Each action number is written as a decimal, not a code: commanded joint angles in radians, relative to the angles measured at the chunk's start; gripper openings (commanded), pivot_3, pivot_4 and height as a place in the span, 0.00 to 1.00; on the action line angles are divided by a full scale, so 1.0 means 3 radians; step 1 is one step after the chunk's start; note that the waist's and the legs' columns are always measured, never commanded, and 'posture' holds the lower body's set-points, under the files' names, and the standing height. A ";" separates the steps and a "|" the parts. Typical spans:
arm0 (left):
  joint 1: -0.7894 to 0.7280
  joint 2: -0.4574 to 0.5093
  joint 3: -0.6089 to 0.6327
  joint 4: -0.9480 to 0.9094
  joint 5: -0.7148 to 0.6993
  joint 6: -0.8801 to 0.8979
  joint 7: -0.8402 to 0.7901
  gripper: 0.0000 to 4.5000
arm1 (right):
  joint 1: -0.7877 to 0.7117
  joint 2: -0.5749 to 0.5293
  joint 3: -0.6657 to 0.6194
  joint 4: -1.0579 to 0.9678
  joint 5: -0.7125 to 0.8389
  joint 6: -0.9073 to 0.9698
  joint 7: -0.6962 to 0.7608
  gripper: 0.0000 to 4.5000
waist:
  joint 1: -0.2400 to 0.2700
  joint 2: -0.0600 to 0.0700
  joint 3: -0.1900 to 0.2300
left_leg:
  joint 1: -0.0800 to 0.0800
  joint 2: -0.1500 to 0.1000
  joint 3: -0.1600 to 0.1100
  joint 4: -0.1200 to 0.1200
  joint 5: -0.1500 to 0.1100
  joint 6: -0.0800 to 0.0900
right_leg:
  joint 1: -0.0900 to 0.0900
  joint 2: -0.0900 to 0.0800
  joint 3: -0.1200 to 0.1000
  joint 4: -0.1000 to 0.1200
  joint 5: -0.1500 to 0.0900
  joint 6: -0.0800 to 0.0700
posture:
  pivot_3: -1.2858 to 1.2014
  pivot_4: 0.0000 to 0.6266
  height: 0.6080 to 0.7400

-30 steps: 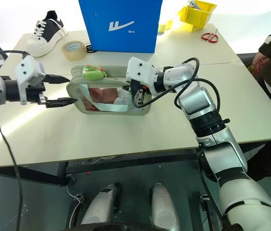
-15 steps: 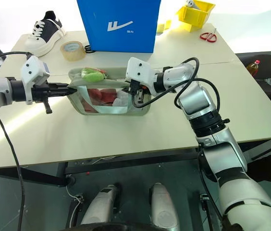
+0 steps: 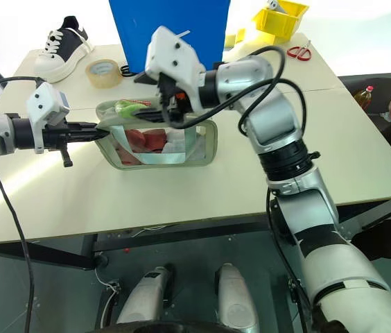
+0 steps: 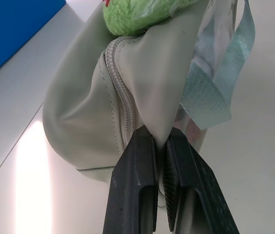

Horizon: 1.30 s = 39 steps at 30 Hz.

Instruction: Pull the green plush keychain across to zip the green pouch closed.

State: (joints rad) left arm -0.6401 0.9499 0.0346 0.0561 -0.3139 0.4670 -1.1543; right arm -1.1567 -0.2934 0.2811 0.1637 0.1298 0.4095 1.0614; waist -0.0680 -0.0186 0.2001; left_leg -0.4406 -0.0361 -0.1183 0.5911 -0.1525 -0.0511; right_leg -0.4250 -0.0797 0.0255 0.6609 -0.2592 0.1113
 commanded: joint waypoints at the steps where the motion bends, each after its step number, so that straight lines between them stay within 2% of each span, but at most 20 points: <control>1: -0.0058 0.0031 0.0092 -0.0111 -0.0032 -0.0041 0.0006 0.00 | -0.0078 0.0064 0.0090 0.0204 -0.0201 -0.0247 -0.0184 0.71 | 0.0001 0.0000 0.0000 | 0.0000 0.0000 0.0000 0.0000 0.0000 0.0000 | 0.0000 0.0000 0.0000 0.0000 0.0000 0.0000 | 0.52 0.24 1.00; 6: -0.0058 0.0022 0.0096 -0.0110 -0.0034 -0.0045 0.0018 0.00 | -0.0133 0.0108 0.0136 0.0456 -0.0339 -0.0439 -0.0254 0.71 | 0.0000 0.0000 0.0000 | 0.0000 -0.0001 0.0000 0.0000 0.0000 0.0000 | -0.0001 0.0000 0.0000 0.0000 0.0000 0.0000 | 0.52 0.24 1.00; 7: -0.0055 0.0019 0.0099 -0.0112 -0.0036 -0.0046 0.0021 0.00 | -0.0132 0.0109 0.0135 0.0480 -0.0350 -0.0450 -0.0258 0.66 | -0.0001 0.0000 0.0000 | 0.0000 -0.0001 0.0000 0.0000 0.0000 0.0000 | -0.0001 0.0000 0.0000 0.0000 0.0000 0.0000 | 0.52 0.24 1.00; 9: -0.0050 0.0011 0.0102 -0.0115 -0.0043 -0.0047 0.0026 0.00 | -0.0128 0.0095 0.0141 0.0519 -0.0388 -0.0525 -0.0248 0.53 | -0.0001 0.0000 0.0000 | 0.0000 -0.0001 0.0000 0.0000 0.0000 0.0000 | -0.0001 0.0000 0.0000 0.0001 0.0000 0.0000 | 0.52 0.24 1.00; 13: -0.0081 -0.0032 0.0135 -0.0130 -0.0118 0.0037 0.0050 0.00 | -0.0125 0.0110 -0.0013 0.0472 -0.0267 -0.0407 -0.0261 0.09 | 0.0001 0.0000 0.0000 | 0.0000 0.0000 0.0000 0.0000 0.0000 0.0000 | -0.0001 0.0000 0.0000 0.0001 0.0000 0.0000 | 0.52 0.24 1.00; 14: -0.0080 -0.0027 0.0127 -0.0118 -0.0105 0.0019 0.0047 0.00 | -0.0127 0.0098 -0.0074 0.0418 -0.0199 -0.0295 -0.0252 0.01 | 0.0002 0.0000 0.0000 | 0.0000 0.0000 0.0000 0.0000 0.0000 0.0000 | -0.0001 0.0000 0.0000 0.0001 0.0000 0.0000 | 0.52 0.24 1.00; 19: -0.0047 -0.0011 0.0110 -0.0094 -0.0073 -0.0033 0.0044 0.00 | -0.0079 -0.0147 -0.0326 0.0160 -0.0039 0.0159 -0.0242 0.01 | 0.0009 0.0000 0.0000 | 0.0000 -0.0001 -0.0001 0.0000 0.0000 0.0000 | -0.0001 0.0000 0.0000 0.0001 0.0000 0.0000 | 0.52 0.24 1.00; 23: -0.0040 -0.0002 0.0110 -0.0070 -0.0066 -0.0055 0.0036 0.00 | -0.0028 -0.0372 -0.0503 0.0081 0.0003 0.0453 -0.0413 0.01 | 0.0018 0.0000 0.0000 | -0.0001 -0.0001 -0.0001 0.0000 0.0000 0.0000 | -0.0001 0.0000 0.0000 0.0000 0.0000 0.0000 | 0.52 0.24 1.00; 30: -0.0067 0.0011 0.0074 0.0006 -0.0037 -0.0100 -0.0011 0.00 | 0.0459 -0.1019 -0.0711 0.0361 -0.0395 0.0279 -0.1046 0.01 | 0.0063 0.0000 0.0000 | -0.0002 -0.0002 0.0000 0.0000 0.0000 0.0000 | -0.0001 -0.0002 0.0000 -0.0002 0.0000 0.0000 | 0.52 0.24 1.00; 36: -0.0158 0.0001 -0.0002 0.0120 -0.0001 -0.0169 -0.0062 0.00 | 0.0752 -0.1002 -0.0864 0.0355 -0.0356 0.0406 -0.1393 0.01 | 0.0036 0.0002 0.0001 | -0.0001 -0.0001 0.0002 -0.0001 0.0000 0.0000 | -0.0003 -0.0002 0.0002 0.0000 0.0000 0.0000 | 0.52 0.24 1.00; 39: -0.0252 -0.0033 -0.0060 0.0210 0.0032 -0.0211 -0.0083 0.00 | 0.1046 -0.0808 -0.0813 0.0272 -0.0295 0.0509 -0.1486 0.01 | 0.0039 0.0001 0.0000 | -0.0002 -0.0001 0.0002 0.0000 0.0000 0.0000 | -0.0003 -0.0002 0.0002 0.0001 0.0000 0.0000 | 0.52 0.24 1.00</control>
State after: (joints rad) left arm -0.6875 0.9293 -0.0047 0.1055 -0.3145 0.4221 -1.1768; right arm -0.8791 -0.5486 0.0610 0.2633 0.0399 0.5395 0.6528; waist -0.0564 -0.0184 0.2002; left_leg -0.4410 -0.0364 -0.1175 0.5909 -0.1524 -0.0510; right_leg -0.4258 -0.0802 0.0260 0.6611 -0.2593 0.1112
